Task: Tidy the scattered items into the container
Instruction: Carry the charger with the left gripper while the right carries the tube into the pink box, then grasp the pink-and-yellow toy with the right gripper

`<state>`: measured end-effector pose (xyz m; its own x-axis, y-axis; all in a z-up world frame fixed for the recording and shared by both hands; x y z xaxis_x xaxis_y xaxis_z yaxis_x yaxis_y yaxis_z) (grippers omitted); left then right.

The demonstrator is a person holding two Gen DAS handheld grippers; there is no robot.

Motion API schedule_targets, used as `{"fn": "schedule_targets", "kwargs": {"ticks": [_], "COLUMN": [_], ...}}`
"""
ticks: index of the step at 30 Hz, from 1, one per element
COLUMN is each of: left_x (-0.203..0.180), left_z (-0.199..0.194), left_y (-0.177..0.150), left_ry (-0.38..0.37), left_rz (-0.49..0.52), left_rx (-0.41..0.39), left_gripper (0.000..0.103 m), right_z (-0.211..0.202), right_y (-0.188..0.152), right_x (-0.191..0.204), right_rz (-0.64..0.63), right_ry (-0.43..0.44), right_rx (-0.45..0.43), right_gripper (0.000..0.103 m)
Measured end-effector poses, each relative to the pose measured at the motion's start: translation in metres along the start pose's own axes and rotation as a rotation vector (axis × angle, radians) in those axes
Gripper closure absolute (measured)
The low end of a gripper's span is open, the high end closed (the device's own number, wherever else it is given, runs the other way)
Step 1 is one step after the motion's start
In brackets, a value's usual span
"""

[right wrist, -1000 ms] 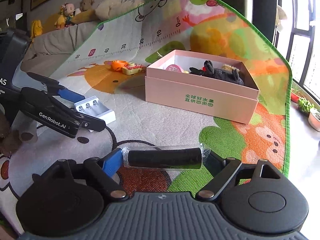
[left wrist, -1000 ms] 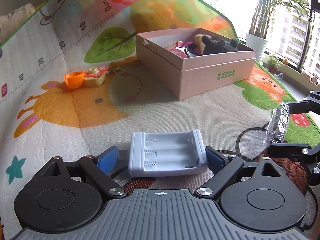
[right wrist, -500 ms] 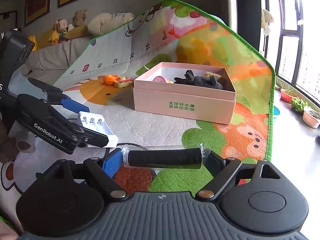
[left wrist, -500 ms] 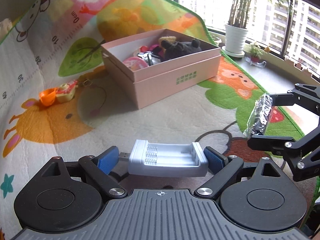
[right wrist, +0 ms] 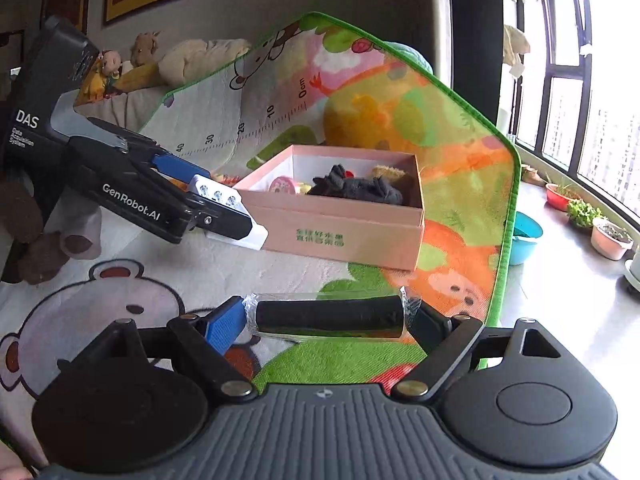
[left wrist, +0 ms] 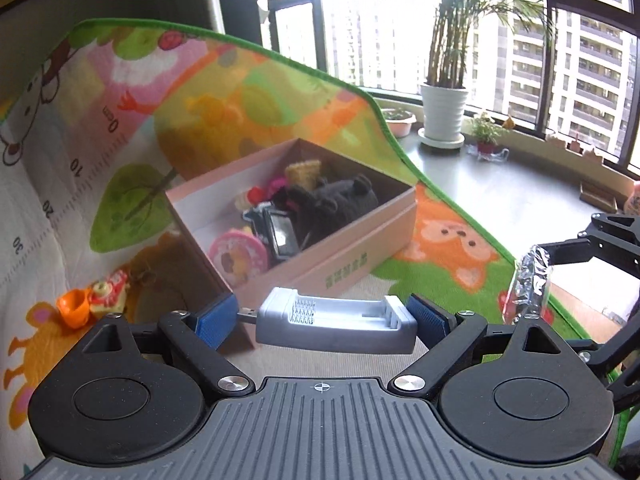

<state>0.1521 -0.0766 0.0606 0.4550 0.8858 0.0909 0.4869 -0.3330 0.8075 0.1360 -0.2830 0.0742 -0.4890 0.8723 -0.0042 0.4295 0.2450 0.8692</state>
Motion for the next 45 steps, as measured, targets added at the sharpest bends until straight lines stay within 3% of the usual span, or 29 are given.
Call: {"fn": "schedule_targets", "kwargs": {"ticks": [7,12,15,18,23,31,36,41,42,45], "left_x": [0.031,0.058,0.075,0.090,0.104,0.135,0.151,0.151,0.150,0.151], "left_z": [0.028,0.061,0.072,0.060,0.027,0.002,-0.007,-0.011,-0.010,-0.010], "left_y": [0.048,0.069,0.067,0.049,0.001,-0.082,-0.108,-0.117,-0.118,-0.120], "left_ry": [0.024,0.053,0.035,0.050,0.107,0.251,0.268,0.256,0.255,0.249], "left_rz": [-0.012,-0.028,-0.056,-0.098,-0.137,-0.291,-0.390,-0.402,-0.404,-0.416], "left_rx": [-0.114,-0.149,-0.129,-0.107,-0.050,0.097,0.103,0.078,0.077,0.070], "left_gripper": [0.008,0.008,0.006,0.002,0.000,0.000,0.000,0.000,0.000,0.000], "right_z": [0.040,0.112,0.159,0.184,0.179,0.167,0.174,0.202,0.210,0.239], "right_y": [0.099,0.170,0.191,0.196,0.180,0.173,0.194,0.204,0.205,0.205], "right_x": [-0.042,-0.055,-0.053,-0.048,-0.045,-0.007,0.031,0.078,0.088,0.110], "right_rz": [0.039,0.144,0.196,0.243,0.270,0.152,0.129,0.068,0.057,0.045], "right_ry": [0.049,0.107,0.149,0.160,0.155,0.113,0.153,0.190,0.198,0.236], "right_rx": [-0.038,-0.012,0.021,0.039,0.049,0.094,0.094,0.131,0.148,0.220], "right_gripper": [0.016,0.016,0.007,0.004,0.000,0.000,0.000,0.000,0.003,0.028]}}
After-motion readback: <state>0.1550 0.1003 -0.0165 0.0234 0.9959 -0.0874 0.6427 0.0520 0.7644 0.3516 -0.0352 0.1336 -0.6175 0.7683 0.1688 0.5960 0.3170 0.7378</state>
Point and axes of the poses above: each gripper's, at about its wrist camera, not at the fingertips, and z roughly the way its jaws point, x to its left, y to its top, the point moved 3 cm from there along z, roughly the way its jaws point
